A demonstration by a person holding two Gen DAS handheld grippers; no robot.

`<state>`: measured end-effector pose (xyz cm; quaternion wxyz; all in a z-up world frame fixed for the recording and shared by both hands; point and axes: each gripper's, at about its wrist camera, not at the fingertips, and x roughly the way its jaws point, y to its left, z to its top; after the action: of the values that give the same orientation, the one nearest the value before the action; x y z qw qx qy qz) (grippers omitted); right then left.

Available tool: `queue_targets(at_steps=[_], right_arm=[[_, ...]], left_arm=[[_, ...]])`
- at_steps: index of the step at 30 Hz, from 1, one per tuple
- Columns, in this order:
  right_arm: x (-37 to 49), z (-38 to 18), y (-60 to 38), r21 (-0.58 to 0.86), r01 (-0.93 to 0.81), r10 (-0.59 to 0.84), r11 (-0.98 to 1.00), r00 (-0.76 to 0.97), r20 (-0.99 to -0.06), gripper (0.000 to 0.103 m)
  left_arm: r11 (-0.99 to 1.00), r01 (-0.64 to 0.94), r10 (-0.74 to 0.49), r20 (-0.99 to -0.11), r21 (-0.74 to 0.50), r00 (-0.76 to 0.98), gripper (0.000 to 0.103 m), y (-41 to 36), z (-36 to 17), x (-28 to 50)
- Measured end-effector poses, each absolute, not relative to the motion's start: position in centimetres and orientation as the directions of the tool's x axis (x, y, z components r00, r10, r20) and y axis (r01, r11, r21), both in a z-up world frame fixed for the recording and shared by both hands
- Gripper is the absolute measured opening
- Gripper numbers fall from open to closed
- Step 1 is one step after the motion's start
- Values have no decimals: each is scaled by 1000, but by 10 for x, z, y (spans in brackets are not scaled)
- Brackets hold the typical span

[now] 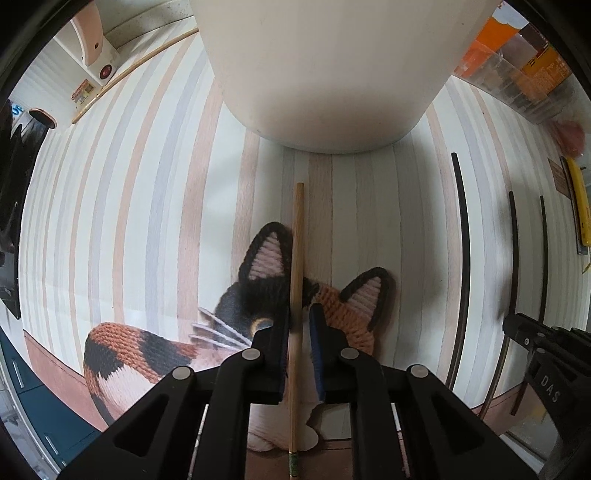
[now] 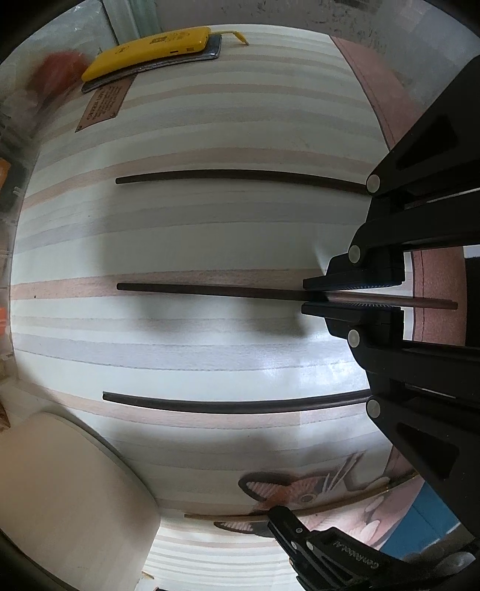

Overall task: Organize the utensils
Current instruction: 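Lift both held chopsticks upright and carry them over the utensil holder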

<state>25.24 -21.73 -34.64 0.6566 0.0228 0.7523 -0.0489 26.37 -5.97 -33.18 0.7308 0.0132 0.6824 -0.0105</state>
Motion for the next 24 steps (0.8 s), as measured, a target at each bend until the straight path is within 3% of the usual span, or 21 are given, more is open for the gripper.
queue_targets(at_steps=[9, 18, 24], right_arm=[[244, -332, -222, 11, 150, 18, 989, -44, -999, 6], [245, -275, -221, 85, 156, 64, 984, 132, -989, 6], [241, -243, -215, 54, 126, 20, 991, 257, -966, 5]], left_arm=[[1000, 12, -4, -988, -3, 154, 4, -51, -309, 255], [999, -21, -33, -953, -41, 302, 4, -26, -247, 244], [997, -40, -37, -913, -58, 406, 4, -10, -199, 245]])
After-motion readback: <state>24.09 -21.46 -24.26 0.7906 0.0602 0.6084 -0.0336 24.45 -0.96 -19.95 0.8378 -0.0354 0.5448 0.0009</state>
